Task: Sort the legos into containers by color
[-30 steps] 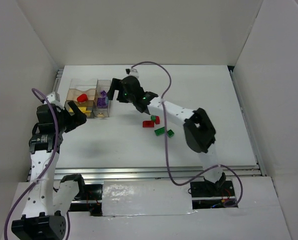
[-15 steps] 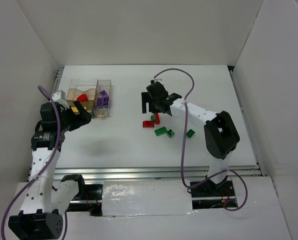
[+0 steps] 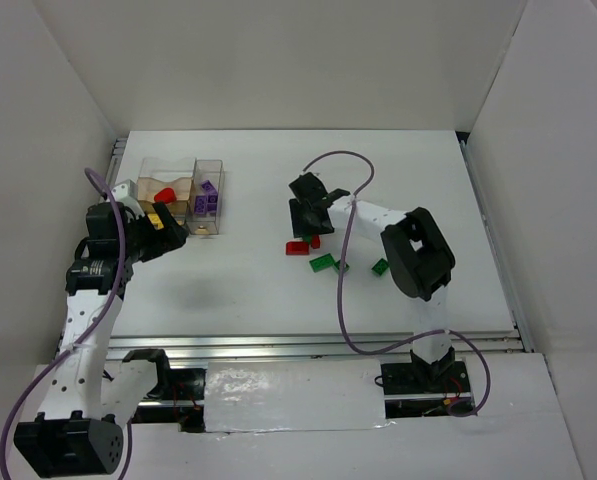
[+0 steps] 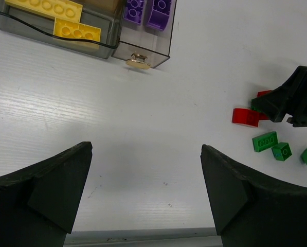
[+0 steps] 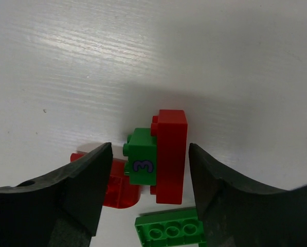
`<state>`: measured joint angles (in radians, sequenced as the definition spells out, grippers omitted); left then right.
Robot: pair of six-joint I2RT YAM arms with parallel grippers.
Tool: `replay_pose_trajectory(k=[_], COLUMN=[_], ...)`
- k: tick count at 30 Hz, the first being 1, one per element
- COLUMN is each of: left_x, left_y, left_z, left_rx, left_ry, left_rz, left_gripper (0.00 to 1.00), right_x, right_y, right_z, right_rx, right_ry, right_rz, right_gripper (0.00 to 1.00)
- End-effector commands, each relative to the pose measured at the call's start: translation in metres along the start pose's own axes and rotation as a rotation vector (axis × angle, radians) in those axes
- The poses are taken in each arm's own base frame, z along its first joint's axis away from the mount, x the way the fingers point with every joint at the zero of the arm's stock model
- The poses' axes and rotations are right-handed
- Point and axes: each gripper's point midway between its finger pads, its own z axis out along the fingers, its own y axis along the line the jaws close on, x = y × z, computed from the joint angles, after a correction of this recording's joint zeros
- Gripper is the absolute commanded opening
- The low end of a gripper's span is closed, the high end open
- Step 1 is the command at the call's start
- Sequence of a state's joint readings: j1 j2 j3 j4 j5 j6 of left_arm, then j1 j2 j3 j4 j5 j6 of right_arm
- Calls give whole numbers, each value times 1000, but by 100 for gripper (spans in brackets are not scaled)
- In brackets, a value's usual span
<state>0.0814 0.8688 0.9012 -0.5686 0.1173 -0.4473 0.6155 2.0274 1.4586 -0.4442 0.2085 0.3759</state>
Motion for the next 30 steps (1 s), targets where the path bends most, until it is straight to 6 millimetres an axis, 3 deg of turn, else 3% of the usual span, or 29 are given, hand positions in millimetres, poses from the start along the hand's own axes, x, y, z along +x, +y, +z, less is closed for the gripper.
replay_pose_trajectory(k=[1,5,6,7,8,11,14,15,16,17,18,19,21,23,24,26,30], left_x=[-6,-6,-6,-7,-7,-6,-5,-3,2,-4,-4,-6,-4,-11,-2,4,16], left_y=[-5,-6,-5,-5,-5,-10,-28,-36,-54,-66,-75,-93,-112,-127,-147,-173,-199], left_z=[0,0,0,0,0,2,5,7,4,4,5,0,-3,-8,-13,-24,-39], left_rx=[26,26,23,22,23,49,147,188,285,353,406,508,591,632,676,746,832], left_ry=[-18,-20,-21,-23,-24,-16,20,39,77,60,72,82,107,108,147,177,220], left_rz=[22,25,22,23,23,18,-4,-19,-56,-70,-94,-136,-166,-196,-177,-140,-140], left_gripper=[99,100,99,100,100,99,100,100,100,99,100,99,99,100,99,99,99], right_x=[-12,-14,-16,-14,-17,-27,-42,-55,-41,-49,-55,-49,-31,-24,-13,-3,3], right_y=[-4,-11,-11,-15,-17,-19,-9,-2,12,22,32,49,61,85,88,100,106], right_z=[1,4,3,3,1,-15,-49,-78,-88,-103,-134,-162,-180,-223,-228,-257,-287], right_rx=[4,23,23,39,52,53,1,-45,-96,-144,-204,-285,-341,-472,-502,-581,-631], right_ry=[-33,-38,-45,-50,-70,-123,-217,-290,-295,-354,-416,-469,-502,-594,-594,-648,-703], right_rz=[18,33,39,42,60,78,60,52,4,-31,-50,-112,-186,-273,-303,-355,-368], right_gripper=[65,49,36,9,0,0,0,0,0,0,0,0,0,0,0,0,0])
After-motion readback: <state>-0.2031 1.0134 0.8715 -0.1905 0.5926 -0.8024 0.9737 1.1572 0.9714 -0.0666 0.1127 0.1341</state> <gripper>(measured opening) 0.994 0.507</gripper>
